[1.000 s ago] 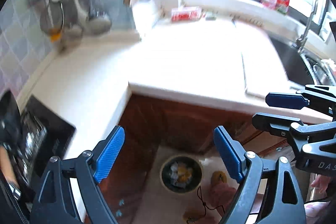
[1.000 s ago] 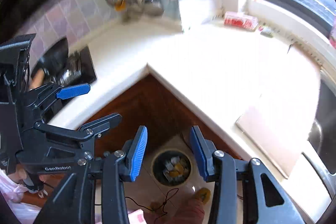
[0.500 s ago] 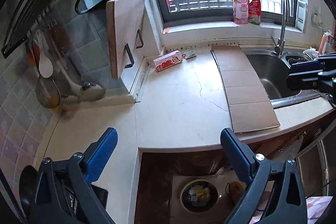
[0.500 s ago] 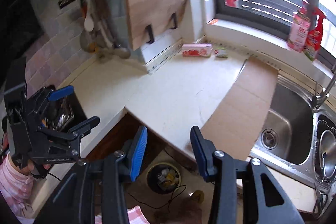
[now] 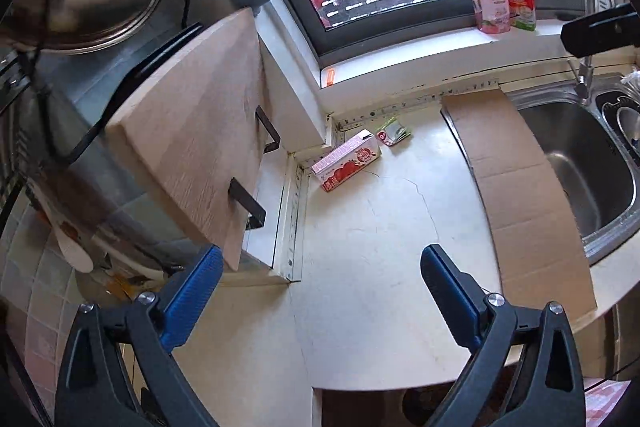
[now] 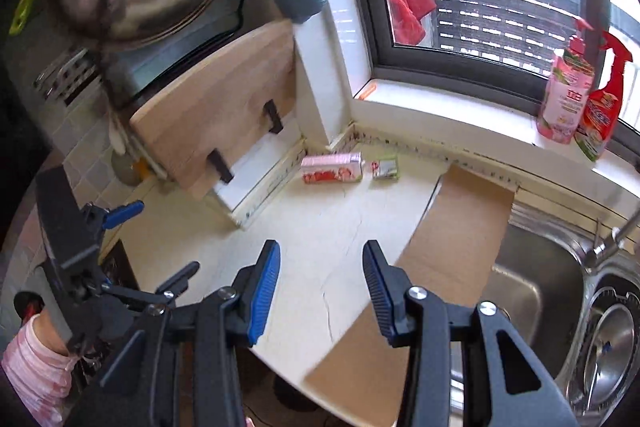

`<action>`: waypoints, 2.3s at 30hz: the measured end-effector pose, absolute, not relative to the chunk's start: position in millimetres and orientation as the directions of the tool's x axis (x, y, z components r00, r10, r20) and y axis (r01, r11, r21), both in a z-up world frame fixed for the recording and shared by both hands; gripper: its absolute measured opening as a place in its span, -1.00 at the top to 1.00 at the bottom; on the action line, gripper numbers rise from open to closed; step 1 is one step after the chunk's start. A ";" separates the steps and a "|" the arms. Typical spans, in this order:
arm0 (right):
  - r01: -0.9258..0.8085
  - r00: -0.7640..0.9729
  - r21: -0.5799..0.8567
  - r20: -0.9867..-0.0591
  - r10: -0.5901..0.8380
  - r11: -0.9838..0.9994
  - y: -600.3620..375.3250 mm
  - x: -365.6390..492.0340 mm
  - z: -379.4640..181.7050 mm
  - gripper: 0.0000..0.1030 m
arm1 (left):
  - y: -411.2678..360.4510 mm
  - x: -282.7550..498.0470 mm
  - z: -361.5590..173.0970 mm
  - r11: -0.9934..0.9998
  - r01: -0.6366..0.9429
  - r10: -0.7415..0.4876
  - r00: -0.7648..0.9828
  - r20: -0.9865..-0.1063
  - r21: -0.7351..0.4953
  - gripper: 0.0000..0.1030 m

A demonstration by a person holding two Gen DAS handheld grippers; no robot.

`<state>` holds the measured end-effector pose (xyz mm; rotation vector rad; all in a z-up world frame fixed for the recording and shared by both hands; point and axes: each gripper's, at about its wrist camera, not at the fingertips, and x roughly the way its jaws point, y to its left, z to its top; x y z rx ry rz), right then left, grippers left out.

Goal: Collect trash
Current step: 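Raise both tools back toward the pink carton and green packet, then grasp the pink juice carton with the left tool while the right tool grasps the green packet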

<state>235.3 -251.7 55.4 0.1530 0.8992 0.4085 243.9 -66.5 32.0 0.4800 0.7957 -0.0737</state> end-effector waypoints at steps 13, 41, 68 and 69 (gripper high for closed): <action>-0.173 0.405 0.427 -0.791 0.459 0.888 -270.8 480.7 -91.3 0.16 | -95.9 487.5 -82.9 0.886 0.260 0.217 0.501 -0.838 0.385 -0.91; 0.000 0.260 0.674 -0.713 0.651 0.739 -271.7 553.9 -243.7 0.17 | -99.9 582.1 -223.8 0.797 0.474 0.252 0.304 -0.919 0.376 -0.40; 0.286 0.297 0.627 -0.777 0.555 0.725 -245.5 552.7 -265.7 0.91 | -45.6 497.0 -196.2 0.984 0.171 0.019 0.222 -0.975 0.058 0.32; 0.287 0.299 0.622 -0.781 0.549 0.728 -245.5 551.8 -265.3 0.91 | -53.1 499.2 -198.5 0.984 0.169 0.017 0.223 -0.975 0.056 0.32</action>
